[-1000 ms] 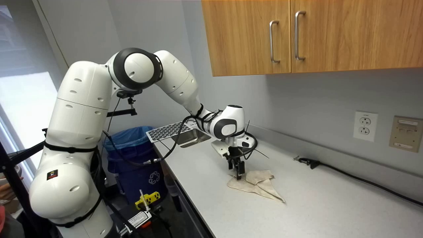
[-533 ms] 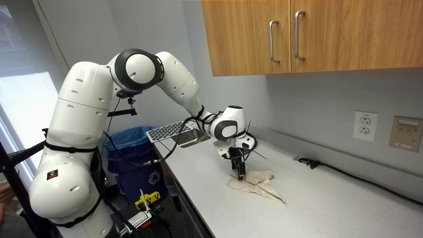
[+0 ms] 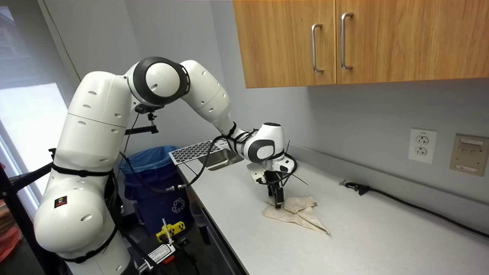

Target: Spread the kitchen towel

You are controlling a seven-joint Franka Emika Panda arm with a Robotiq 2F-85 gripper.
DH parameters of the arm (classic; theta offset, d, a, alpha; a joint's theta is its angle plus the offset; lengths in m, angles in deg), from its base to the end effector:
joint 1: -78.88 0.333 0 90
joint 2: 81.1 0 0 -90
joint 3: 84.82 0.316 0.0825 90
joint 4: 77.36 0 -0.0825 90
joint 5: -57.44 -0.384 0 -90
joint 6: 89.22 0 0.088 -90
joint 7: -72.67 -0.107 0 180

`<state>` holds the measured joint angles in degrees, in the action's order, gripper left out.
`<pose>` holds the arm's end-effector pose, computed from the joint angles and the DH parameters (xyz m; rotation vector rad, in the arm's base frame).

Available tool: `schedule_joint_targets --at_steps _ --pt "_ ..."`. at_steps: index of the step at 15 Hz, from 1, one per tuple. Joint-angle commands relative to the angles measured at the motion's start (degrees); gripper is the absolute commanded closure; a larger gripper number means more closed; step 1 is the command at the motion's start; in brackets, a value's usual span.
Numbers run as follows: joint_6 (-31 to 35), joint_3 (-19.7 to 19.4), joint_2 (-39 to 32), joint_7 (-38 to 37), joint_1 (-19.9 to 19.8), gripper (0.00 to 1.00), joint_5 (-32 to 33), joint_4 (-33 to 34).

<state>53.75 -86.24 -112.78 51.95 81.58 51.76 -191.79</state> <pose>0.6006 0.0130 0.1743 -3.0397 0.6427 0.0958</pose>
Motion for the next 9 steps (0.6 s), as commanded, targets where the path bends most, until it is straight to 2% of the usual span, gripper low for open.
schedule_joint_targets --at_steps 1,7,9 --pt "0.28 -0.43 -0.11 0.03 0.44 0.00 -0.90 0.11" --pt "2.30 0.75 -1.06 -1.52 -0.54 0.00 -6.52 -0.29" --pt "3.46 1.30 -1.48 -1.40 -0.95 0.04 -9.19 -0.34"
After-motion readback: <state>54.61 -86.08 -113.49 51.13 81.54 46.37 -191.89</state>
